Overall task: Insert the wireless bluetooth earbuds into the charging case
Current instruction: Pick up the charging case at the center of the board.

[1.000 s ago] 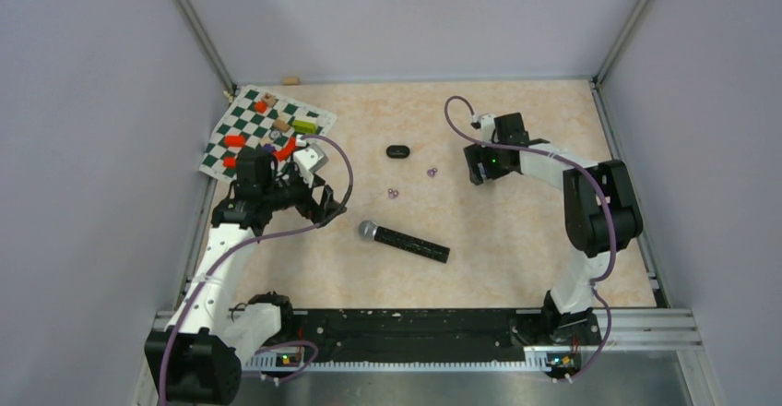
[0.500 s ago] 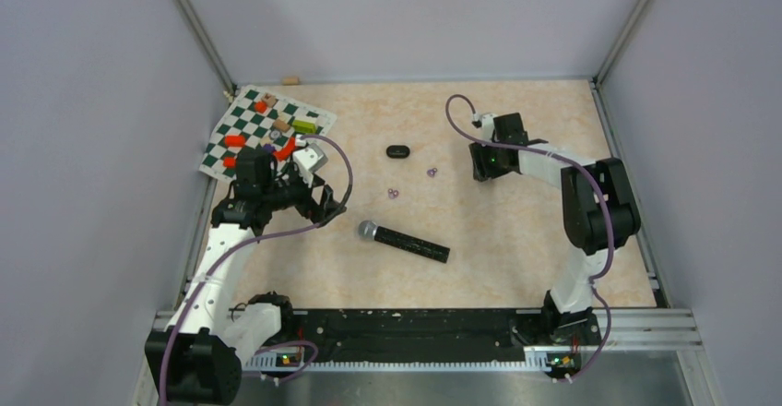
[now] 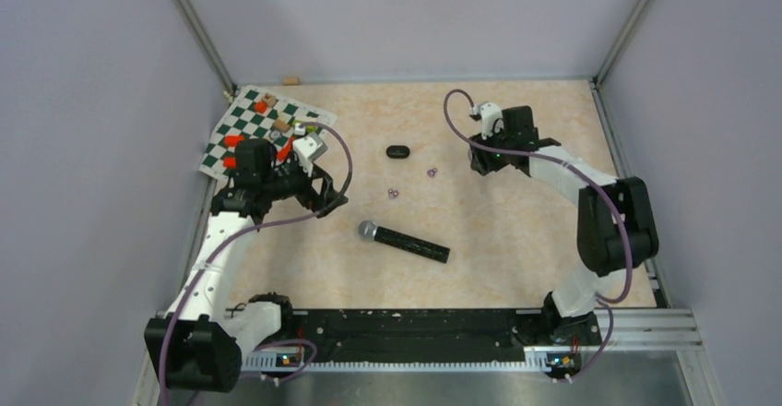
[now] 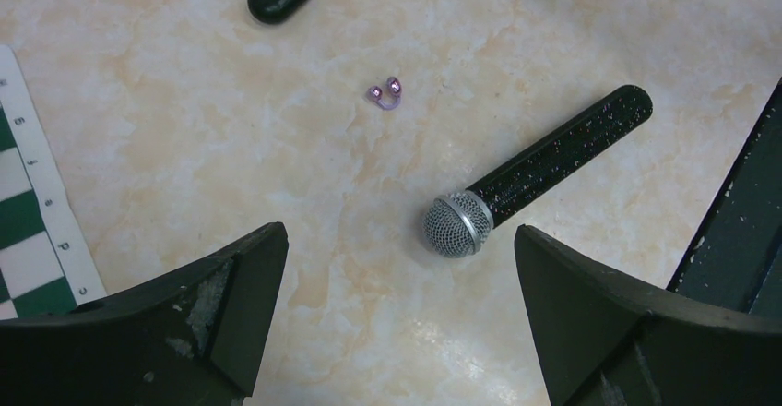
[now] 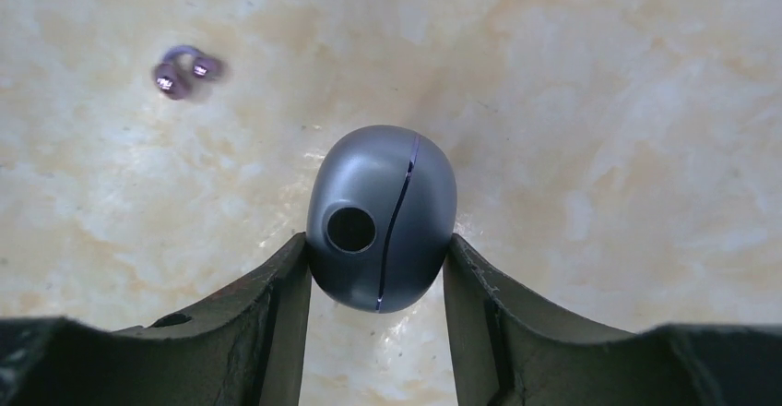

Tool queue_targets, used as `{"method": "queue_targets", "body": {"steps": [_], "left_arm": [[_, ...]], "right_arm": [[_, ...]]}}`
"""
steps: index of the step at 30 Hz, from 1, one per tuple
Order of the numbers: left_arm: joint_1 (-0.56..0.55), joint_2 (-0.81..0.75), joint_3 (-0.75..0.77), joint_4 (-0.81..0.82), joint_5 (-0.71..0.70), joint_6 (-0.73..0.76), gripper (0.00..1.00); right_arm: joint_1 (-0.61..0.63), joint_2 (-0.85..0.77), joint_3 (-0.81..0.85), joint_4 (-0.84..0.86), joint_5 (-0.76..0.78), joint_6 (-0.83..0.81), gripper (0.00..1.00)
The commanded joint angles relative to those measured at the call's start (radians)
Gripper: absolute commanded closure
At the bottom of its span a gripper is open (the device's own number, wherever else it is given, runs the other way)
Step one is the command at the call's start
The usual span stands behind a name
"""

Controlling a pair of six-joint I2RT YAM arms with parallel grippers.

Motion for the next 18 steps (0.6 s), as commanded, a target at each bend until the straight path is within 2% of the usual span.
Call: {"method": "queue_targets", "body": {"steps": [1,5,10,18], "left_arm": [[-0.027,0.093,0.147,0.009,0.056,0.040,0.01],[-0.091,0.271,0.356,-0.034,0.029,0.031,0.01],[-0.179,0.526,0.630,-0.042,0.125,-0.147,0.01],[-0.318,0.746,0.783,-0.030,0.252,-0.290,0.01]], "right_arm": [[0.038,-0.222,-0.051,0.079,-0.119,-0.139,0.76],[0.100,-0.354,-0.109,0.129,-0.147,-0.207,0.76],[0.145,-0.459,-0.161,0.182,-0.178,-0.240,0.76],[0.191,-0.561,-0.229,0.240,-0.210,-0.295,0.76]]}}
